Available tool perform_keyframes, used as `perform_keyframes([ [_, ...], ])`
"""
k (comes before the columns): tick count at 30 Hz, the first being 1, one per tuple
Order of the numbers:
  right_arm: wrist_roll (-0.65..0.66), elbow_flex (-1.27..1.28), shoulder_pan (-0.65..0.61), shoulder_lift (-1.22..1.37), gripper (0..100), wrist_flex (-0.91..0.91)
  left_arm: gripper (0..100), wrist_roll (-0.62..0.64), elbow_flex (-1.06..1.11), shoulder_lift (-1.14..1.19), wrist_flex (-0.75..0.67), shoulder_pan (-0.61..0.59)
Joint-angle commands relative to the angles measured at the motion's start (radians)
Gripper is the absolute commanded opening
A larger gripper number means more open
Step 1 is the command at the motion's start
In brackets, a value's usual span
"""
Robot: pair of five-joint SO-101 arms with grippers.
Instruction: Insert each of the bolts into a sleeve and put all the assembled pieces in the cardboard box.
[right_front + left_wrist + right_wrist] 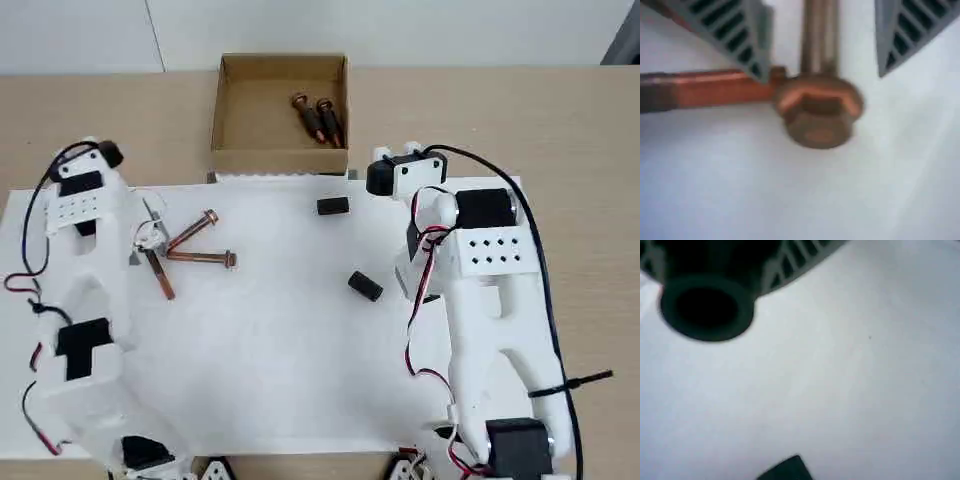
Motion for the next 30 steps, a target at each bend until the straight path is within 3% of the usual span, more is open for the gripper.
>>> perform_keyframes([
  [1,-0.003,-0.005,0.012,-0.039,0.3,-0.010,4,0.000,-0.001,0.040,-0.003,-0.008],
  [24,-0.003,-0.005,0.012,-0.041,0.3,-0.010,0,0.002,-0.002,0.043,0.006,0.009],
  [30,-0.003,-0.011,0.008,-0.042,0.3,-0.010,0,0.002,-0.002,-0.192,0.101,0.101],
])
